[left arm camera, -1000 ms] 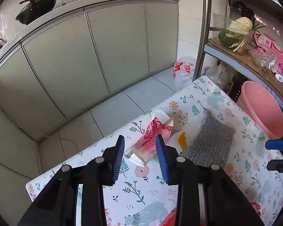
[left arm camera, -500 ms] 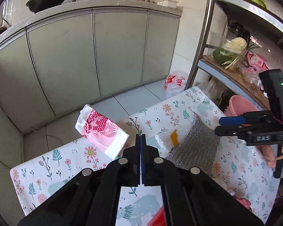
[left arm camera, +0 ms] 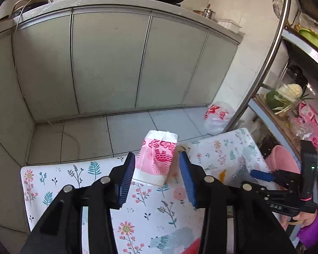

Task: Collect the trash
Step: 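Grasp the pink patterned paper cup with the left gripper while the right gripper grasps the grey steel wool pad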

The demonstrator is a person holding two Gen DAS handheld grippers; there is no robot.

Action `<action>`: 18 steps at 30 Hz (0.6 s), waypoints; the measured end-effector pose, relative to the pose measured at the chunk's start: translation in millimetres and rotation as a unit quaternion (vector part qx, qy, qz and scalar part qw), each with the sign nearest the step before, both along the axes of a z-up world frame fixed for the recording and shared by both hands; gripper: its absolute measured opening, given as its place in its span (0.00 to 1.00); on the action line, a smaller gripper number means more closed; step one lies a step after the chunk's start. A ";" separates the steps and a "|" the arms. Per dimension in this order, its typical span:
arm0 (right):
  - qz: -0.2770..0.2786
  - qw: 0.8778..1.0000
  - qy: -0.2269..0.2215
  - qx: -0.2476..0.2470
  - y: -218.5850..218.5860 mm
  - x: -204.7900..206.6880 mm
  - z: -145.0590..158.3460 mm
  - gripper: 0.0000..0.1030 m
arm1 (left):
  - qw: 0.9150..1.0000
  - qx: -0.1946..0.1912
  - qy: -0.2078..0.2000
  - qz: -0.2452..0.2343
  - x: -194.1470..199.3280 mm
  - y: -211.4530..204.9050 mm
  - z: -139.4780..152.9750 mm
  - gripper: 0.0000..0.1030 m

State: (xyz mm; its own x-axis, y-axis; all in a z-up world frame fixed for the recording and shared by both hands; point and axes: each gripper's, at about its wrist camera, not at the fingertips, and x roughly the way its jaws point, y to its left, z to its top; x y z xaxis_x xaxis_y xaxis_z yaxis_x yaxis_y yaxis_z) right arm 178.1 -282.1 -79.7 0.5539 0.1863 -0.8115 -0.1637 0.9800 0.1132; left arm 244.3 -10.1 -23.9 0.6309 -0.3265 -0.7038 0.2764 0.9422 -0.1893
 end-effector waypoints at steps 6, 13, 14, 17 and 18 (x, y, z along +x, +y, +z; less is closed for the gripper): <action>0.005 0.999 0.009 0.036 -2.9 -11.2 4.0 0.12 | 0.998 -0.006 0.057 0.016 21.2 -0.2 -41.4 0.41; -0.010 0.996 -0.015 0.082 -15.9 -42.0 25.2 0.11 | 0.999 -0.018 0.040 -0.013 11.2 -8.9 -38.2 0.02; -0.014 0.996 -0.020 0.088 -18.4 -44.7 29.8 0.11 | 0.999 -0.016 0.040 -0.015 8.7 -10.7 -38.1 0.00; -0.023 0.994 -0.032 0.106 -26.6 -55.5 44.4 0.11 | 0.999 -0.010 0.038 -0.026 0.3 -17.3 -37.5 0.00; -0.024 0.993 -0.036 0.110 -29.0 -59.2 47.8 0.11 | 0.999 -0.012 0.039 -0.030 -1.8 -18.7 -35.6 0.00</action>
State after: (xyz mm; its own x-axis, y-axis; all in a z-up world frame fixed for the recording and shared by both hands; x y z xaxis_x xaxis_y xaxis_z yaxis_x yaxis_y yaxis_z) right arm 118.9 -311.2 -31.9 0.6214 0.3262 -0.7124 -0.1327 0.9399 0.3146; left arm 242.5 -28.7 -59.5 0.5541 -0.3790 -0.7412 0.3159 0.9195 -0.2340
